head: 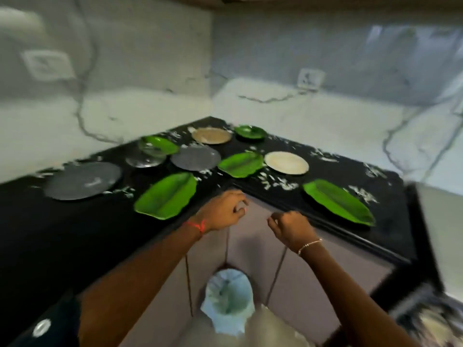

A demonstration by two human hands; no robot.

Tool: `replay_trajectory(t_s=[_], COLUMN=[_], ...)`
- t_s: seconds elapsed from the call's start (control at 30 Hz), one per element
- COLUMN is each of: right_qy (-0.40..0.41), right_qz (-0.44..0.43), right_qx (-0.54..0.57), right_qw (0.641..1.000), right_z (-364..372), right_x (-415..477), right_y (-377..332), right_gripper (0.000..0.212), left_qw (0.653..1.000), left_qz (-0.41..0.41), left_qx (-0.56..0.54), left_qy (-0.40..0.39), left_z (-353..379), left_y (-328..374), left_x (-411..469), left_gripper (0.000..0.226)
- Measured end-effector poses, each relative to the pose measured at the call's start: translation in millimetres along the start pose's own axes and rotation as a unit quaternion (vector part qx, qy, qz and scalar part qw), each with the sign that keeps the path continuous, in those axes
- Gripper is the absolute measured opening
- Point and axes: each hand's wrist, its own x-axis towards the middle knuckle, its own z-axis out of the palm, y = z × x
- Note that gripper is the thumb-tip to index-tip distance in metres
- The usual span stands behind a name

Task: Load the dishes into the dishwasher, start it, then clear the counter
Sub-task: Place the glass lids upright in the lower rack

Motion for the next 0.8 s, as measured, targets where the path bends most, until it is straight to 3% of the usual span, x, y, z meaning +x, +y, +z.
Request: replay_trajectory(t_s=[0.1, 0.23, 0.3, 0.37, 0.6, 0.8], right_qy=[-0.039, -0.064, -0.074, -0.099, -0.176, -0.255], right_qz=[-0.046, -0.059, -0.066, -0.072, -0.028, 0.069], right_qx=[0.103, 0.14, 0.154, 0.173, 0.254, 0.334], right_qw=[0.993, 0.986, 0.983, 0.977, 0.951, 0.905], right_z=[-28.3, -38.6, -35.0, -26.4, 48.0, 124.4], right_x=[66.0, 120.7, 151.2, 176.5, 271.6, 352.5], right_y=[-50.7, -79.8, -99.8, -115.2, -150.5, -186.2], right_gripper=[0.03, 0.037, 0.036, 0.034, 0.029, 0.026], left_qw=[0.997, 0.992, 0.982, 0.97, 0.935, 0.931], left_qz=[-0.052, -0.108, -0.166, -0.215, -0.339, -0.36], left_qx=[0.031, 0.027, 0.024, 0.023, 0.002, 0.015], left_qy=[0.051, 0.067, 0.089, 0.109, 0.105, 0.058], left_z=[-81.8, -133.7, -151.8, -157.2, -132.8, -101.7], left_y=[-43.6, -80.3, -112.6, -143.1, -252.3, -303.8], left_x=[-29.7, -53.2, -62.6, -71.0, -97.0, -92.6], left_gripper=[0.03, 0.047, 0.033, 0.023, 0.026, 0.048])
